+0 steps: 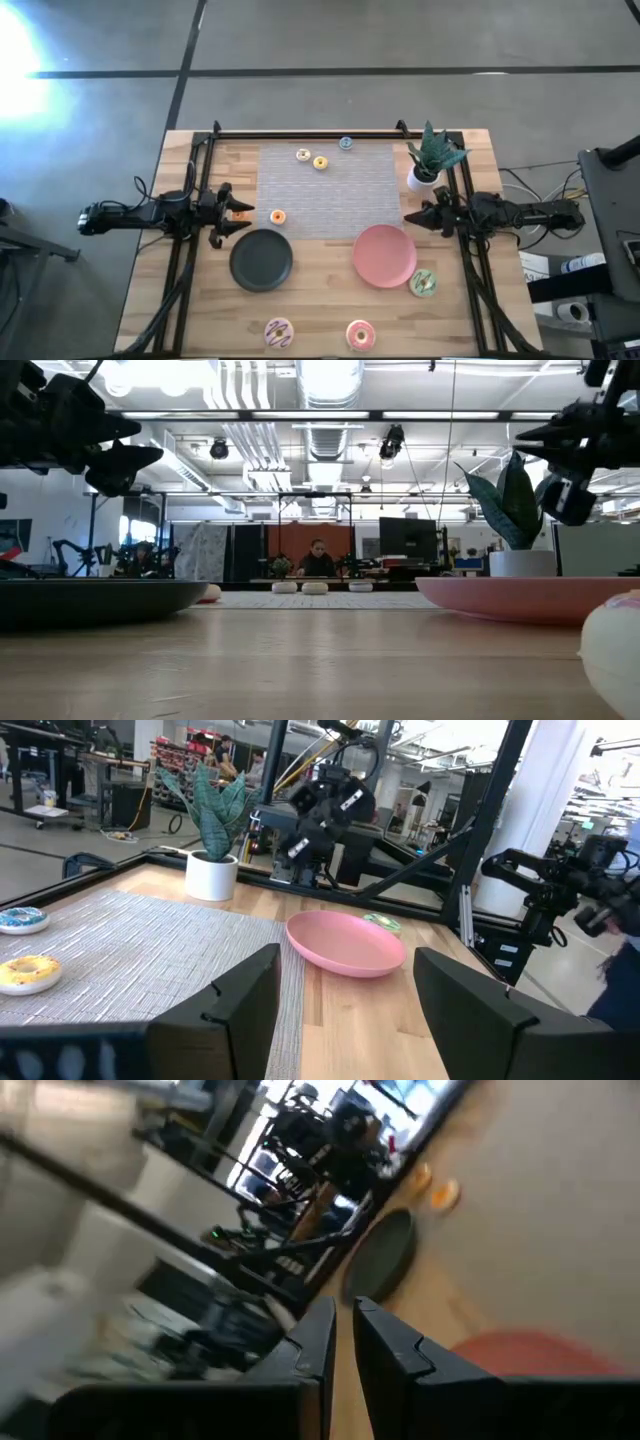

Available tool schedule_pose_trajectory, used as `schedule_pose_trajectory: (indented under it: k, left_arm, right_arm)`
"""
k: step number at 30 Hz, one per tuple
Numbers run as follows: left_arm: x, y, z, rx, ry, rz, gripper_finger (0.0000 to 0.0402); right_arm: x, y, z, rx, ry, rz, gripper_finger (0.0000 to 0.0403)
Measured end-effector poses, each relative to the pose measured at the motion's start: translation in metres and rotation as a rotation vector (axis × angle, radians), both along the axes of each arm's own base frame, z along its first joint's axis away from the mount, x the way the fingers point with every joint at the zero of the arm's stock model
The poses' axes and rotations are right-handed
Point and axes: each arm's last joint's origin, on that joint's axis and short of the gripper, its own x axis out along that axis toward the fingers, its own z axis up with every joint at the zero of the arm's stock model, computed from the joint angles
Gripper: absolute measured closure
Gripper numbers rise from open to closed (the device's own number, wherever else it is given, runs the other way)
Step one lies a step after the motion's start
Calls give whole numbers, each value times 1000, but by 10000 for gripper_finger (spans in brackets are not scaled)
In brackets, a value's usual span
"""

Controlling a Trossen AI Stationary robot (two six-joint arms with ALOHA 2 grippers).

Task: Pick & Place donuts
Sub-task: Put the large light blue donut on the pink plate

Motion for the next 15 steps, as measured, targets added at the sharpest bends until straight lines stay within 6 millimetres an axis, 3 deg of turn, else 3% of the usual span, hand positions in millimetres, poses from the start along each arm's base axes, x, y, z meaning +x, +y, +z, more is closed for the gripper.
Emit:
schedule_pose_trajectory:
  k: [7, 12, 15]
  left_arm:
    - [0, 0, 0, 0, 0, 0, 197]
    - [0, 0, 0, 0, 0, 0, 197]
    - [0, 0, 0, 0, 0, 0, 197]
  right_arm:
    - [0, 0, 2, 218, -12, 0, 369]
    - [-2, 0, 25, 283, -249, -36, 369]
    - [2, 0, 28, 351, -270, -58, 369]
